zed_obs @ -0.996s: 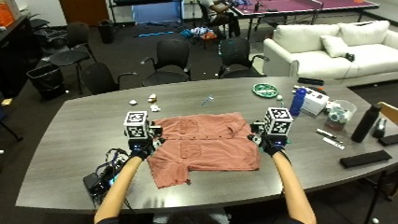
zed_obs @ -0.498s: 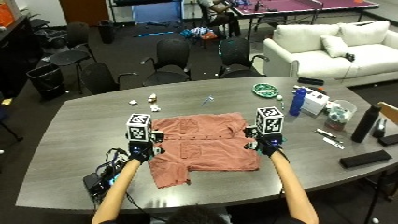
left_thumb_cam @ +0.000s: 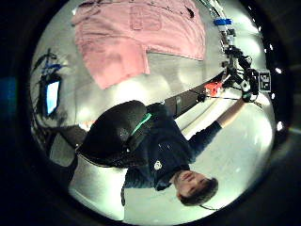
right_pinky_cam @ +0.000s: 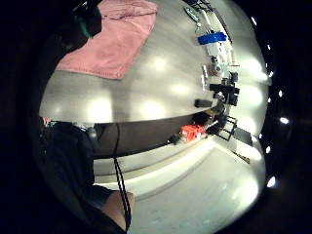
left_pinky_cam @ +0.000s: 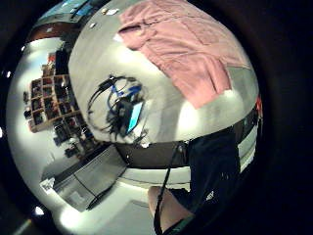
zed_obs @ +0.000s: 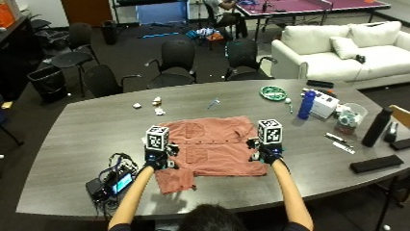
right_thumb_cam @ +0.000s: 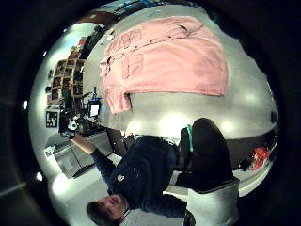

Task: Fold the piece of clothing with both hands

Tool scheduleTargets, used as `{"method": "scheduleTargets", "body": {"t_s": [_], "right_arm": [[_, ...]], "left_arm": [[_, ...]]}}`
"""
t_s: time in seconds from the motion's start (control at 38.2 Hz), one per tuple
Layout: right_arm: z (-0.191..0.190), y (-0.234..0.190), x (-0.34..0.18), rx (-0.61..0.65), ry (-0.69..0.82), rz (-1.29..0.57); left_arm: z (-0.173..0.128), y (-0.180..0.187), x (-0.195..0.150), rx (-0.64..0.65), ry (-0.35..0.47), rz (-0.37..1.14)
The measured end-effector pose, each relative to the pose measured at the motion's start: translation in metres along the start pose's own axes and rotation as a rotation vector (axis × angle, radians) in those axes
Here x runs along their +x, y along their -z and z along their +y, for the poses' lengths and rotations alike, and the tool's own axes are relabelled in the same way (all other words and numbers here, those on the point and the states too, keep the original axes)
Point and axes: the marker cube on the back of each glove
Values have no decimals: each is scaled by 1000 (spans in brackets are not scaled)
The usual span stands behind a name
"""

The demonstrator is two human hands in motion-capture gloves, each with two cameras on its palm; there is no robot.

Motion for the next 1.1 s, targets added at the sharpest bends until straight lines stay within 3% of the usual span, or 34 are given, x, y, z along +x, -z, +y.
{"method": "scheduleTargets", "body": {"t_s": [0.08,0.16,0.21,0.34,0.42,0.52,0.71,0.86,1.02,1.1], "right_arm": [[-24,-24,2,22,84,-39],[-25,-41,0,-38,55,-49],[-27,-50,-2,-60,31,-44],[-50,-78,-6,-57,96,-22],[-61,-98,-6,-117,34,-6],[-75,-116,-5,-156,4,26],[-88,-127,1,-123,-52,69],[-88,-129,-3,-147,1,74],[-99,-124,-2,-84,9,60],[-103,-123,-1,-74,21,38]], "left_arm": [[-22,-30,-3,-79,37,5],[-13,-45,2,-190,92,9],[-10,-53,7,-230,72,22],[-34,-83,9,-236,43,1],[-44,-101,11,-293,36,-14],[-50,-117,14,-403,94,-12],[-66,-123,14,-298,31,-5],[-72,-120,11,-288,68,-15],[-86,-114,11,-221,5,28],[-89,-111,10,-182,40,35]]}}
